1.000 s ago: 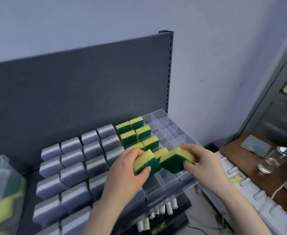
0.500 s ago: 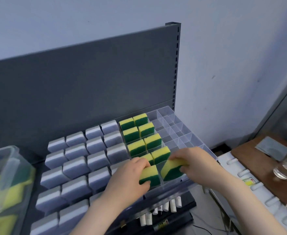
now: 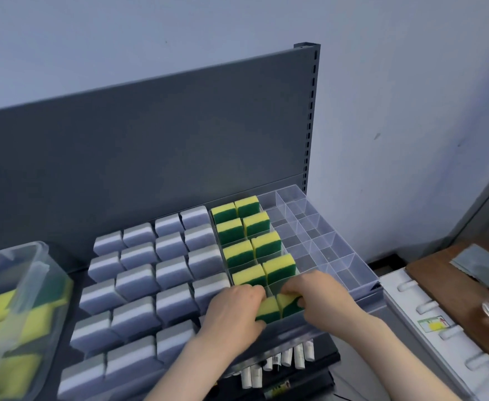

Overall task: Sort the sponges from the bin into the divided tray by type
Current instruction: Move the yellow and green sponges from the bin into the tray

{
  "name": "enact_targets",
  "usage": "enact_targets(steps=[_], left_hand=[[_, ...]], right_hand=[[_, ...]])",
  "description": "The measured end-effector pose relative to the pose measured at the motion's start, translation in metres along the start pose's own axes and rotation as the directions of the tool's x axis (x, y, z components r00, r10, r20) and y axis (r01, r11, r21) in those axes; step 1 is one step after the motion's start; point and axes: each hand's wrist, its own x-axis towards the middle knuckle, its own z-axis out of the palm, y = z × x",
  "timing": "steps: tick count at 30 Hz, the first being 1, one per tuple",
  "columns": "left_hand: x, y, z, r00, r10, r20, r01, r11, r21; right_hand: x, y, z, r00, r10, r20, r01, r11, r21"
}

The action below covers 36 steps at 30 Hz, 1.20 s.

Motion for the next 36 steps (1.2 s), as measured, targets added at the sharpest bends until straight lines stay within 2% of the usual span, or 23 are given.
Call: enact_targets(steps=[5,12,17,20,23,30,36], left_hand=[[-0.001,0.004,0.0,0.999,-0.026,-0.027,0.026,1.0,-0.001],[-0.007,0.005,-0.005,0.999,-0.035,-0.001,0.035,0.999,0.0],[-0.022,0.004,-0.026,0.977,-0.129,-0.171,0.11,0.987,-0.118],[-0.037,-0.004,-0.034,0.934,-0.234,-0.27,0.184,0.963,-0.199],[-0.06,-0.018,-0.037,0.883,-0.361,-0.301,0.289,0.922,-0.257],[-0.133,-0.069,-0.041,0.735,-0.591,-0.332,0.526,0.806,-0.27],[-0.203,-0.116,-0.054,0.625,-0.687,-0.37,0.633,0.724,-0.276]], right_hand=[[-0.005,0.001,0.006,0.999,-0.049,-0.006,0.049,0.999,-0.006],[-0.012,0.01,-0.011,0.995,-0.1,-0.002,0.1,0.992,0.071],[-0.012,0.008,-0.038,0.966,-0.175,-0.191,0.2,0.972,0.123],[-0.005,-0.006,-0.043,0.94,-0.228,-0.253,0.277,0.944,0.178],[0.004,-0.027,-0.034,0.913,-0.3,-0.277,0.363,0.906,0.216],[0.019,-0.097,-0.013,0.871,-0.442,-0.212,0.483,0.85,0.212],[0.022,-0.166,0.001,0.828,-0.544,-0.138,0.561,0.811,0.164]])
